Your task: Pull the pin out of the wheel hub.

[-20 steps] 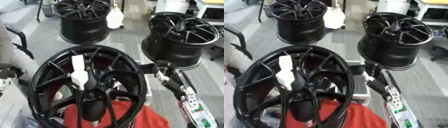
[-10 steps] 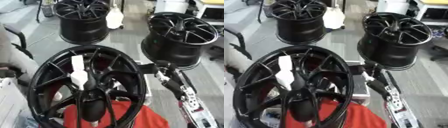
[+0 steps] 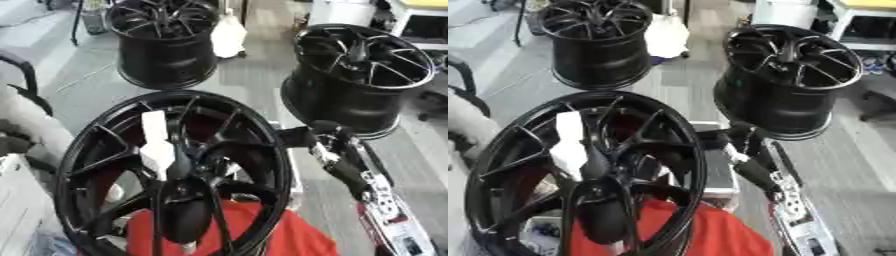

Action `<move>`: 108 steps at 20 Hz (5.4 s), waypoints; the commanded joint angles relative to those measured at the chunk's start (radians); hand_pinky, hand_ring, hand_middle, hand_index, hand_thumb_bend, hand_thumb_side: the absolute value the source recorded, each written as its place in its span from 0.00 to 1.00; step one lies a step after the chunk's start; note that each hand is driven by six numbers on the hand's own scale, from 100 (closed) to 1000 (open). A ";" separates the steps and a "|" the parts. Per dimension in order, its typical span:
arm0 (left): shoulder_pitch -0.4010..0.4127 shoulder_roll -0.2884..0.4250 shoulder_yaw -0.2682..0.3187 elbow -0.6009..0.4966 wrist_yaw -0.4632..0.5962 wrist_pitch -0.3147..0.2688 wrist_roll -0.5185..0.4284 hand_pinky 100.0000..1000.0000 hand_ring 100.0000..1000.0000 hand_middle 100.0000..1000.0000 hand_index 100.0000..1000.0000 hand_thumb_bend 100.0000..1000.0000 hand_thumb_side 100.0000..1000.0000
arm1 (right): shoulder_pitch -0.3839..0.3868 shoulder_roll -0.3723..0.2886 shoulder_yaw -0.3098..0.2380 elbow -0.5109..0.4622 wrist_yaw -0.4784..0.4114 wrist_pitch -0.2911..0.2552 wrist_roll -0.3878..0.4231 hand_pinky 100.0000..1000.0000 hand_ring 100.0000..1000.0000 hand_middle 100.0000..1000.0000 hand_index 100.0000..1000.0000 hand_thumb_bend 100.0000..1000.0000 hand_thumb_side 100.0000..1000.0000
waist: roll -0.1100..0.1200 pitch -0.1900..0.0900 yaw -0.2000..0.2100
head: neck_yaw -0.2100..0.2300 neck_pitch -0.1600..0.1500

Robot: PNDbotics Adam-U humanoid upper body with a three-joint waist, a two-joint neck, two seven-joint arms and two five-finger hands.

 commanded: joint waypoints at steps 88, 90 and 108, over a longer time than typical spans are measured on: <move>-0.766 0.464 -0.772 0.444 -0.411 -0.609 -0.518 0.18 0.29 0.45 0.69 0.00 0.04 | -0.008 -0.024 0.044 0.009 0.008 -0.005 0.059 0.61 0.61 0.65 0.77 0.23 0.29 | 0.058 -0.025 -0.101 | 0.086 0.001; -0.778 0.500 -0.744 0.415 -0.364 -0.609 -0.518 0.18 0.30 0.45 0.69 0.00 0.04 | -0.008 -0.023 0.043 0.010 0.009 -0.006 0.059 0.61 0.61 0.65 0.77 0.23 0.29 | 0.060 -0.028 -0.097 | 0.084 0.002; -0.278 0.727 -0.335 0.570 -0.290 -0.535 -0.518 0.20 0.30 0.45 0.70 0.00 0.07 | -0.008 -0.023 0.016 0.005 0.012 -0.006 0.035 0.61 0.61 0.65 0.77 0.25 0.28 | 0.047 -0.019 -0.066 | 0.042 -0.015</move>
